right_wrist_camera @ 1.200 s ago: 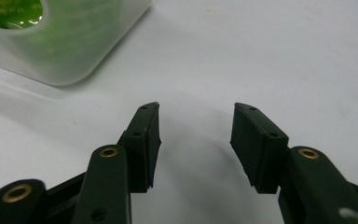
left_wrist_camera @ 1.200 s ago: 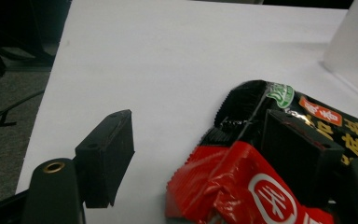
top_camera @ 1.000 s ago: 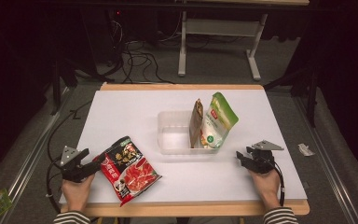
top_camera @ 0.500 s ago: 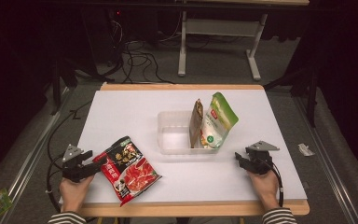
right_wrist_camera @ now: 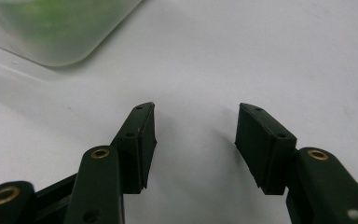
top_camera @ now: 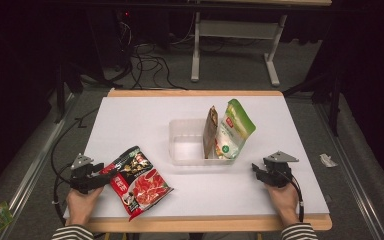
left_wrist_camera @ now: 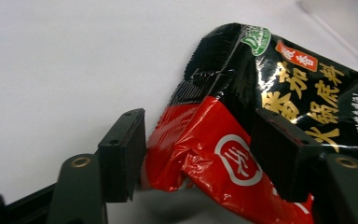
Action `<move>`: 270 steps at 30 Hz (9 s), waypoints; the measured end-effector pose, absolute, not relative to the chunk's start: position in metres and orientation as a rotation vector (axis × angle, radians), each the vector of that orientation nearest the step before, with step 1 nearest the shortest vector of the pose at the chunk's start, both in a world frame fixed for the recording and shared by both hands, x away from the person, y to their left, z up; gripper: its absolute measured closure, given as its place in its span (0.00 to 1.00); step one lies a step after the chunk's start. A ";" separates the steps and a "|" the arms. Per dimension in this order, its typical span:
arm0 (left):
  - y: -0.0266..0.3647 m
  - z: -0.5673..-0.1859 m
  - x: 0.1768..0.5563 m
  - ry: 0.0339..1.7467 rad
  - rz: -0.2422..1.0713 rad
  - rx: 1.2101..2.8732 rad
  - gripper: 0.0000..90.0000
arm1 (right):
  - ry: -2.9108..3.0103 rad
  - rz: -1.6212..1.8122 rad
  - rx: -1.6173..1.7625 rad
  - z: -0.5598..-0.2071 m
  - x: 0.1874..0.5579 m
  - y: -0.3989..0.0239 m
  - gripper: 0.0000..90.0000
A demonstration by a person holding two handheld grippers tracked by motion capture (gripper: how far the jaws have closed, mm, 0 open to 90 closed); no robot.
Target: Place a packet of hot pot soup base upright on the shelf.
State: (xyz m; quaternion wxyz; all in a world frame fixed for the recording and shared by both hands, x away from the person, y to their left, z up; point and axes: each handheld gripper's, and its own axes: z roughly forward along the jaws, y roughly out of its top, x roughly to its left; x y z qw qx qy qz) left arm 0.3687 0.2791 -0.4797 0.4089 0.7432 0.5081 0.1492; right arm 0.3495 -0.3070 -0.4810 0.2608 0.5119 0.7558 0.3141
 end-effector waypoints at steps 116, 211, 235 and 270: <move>0.167 -0.257 0.345 0.743 0.312 1.865 1.00 | 2.052 0.833 1.347 -0.481 0.348 -0.305 0.51; 0.033 -0.277 0.474 0.750 0.416 1.865 1.00 | 2.049 0.817 1.317 -0.482 0.346 -0.302 0.51; 0.038 -0.297 0.466 0.740 0.451 1.957 1.00 | 2.046 0.813 1.308 -0.482 0.345 -0.301 0.51; 0.059 -0.308 0.434 0.732 0.510 1.916 1.00 | 2.049 0.800 1.295 -0.482 0.344 -0.300 0.51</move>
